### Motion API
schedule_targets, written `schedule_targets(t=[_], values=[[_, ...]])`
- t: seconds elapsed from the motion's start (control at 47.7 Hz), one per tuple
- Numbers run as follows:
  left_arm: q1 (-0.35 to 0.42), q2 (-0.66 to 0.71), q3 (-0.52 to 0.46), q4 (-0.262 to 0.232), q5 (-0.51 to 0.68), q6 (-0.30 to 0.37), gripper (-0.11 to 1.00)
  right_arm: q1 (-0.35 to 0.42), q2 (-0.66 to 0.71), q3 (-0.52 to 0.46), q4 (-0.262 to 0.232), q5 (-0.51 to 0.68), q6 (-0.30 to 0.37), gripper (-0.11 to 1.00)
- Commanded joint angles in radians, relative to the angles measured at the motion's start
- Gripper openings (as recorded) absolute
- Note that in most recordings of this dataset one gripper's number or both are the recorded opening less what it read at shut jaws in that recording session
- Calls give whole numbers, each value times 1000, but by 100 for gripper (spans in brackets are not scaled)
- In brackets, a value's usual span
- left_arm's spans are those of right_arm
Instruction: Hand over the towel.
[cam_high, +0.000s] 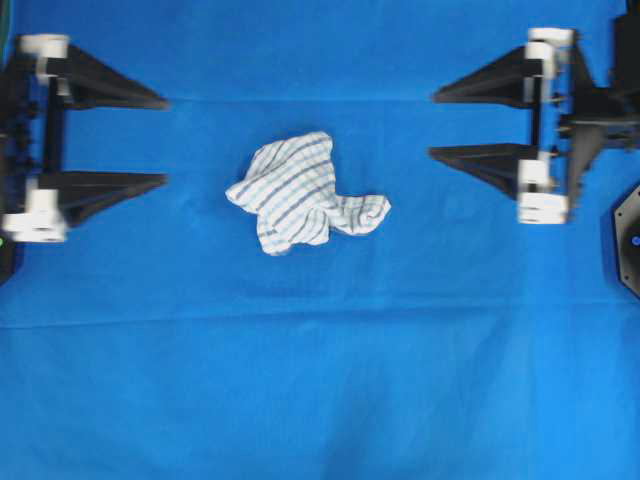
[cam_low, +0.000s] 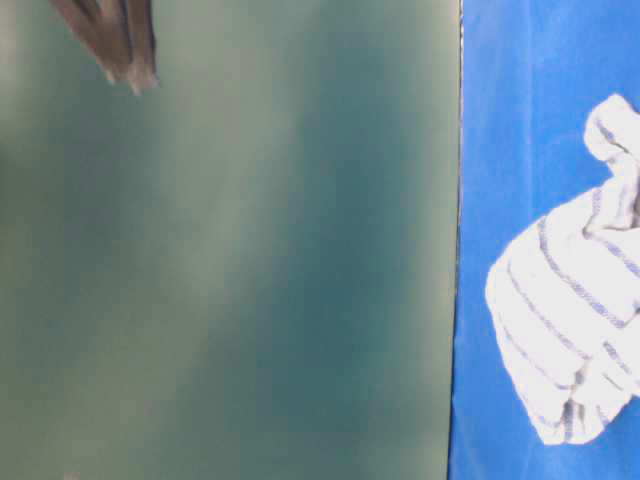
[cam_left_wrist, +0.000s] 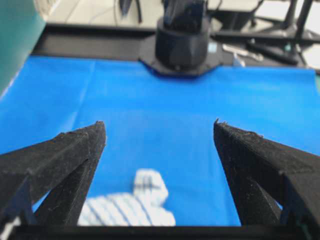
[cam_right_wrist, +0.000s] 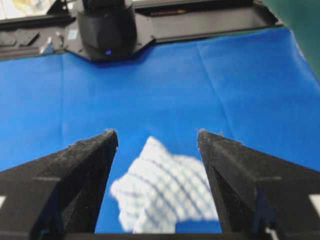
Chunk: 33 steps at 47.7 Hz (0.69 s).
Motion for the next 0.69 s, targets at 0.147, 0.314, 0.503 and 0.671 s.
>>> schedule_targets(t=[0.147,0.314,0.503,0.671], values=[[25,-199,64,2,138,6,93,3,-242,86,-2,103,2,70],[46,-328,160,11,176,9,93,3,-417,215,-2,107,0,68],[55,-491,304,11,181,38,93,3,-580,383,-3,81,0,68],[55,-598,400,9,181,38,92,2,-630,502,-3,-37,0,68]])
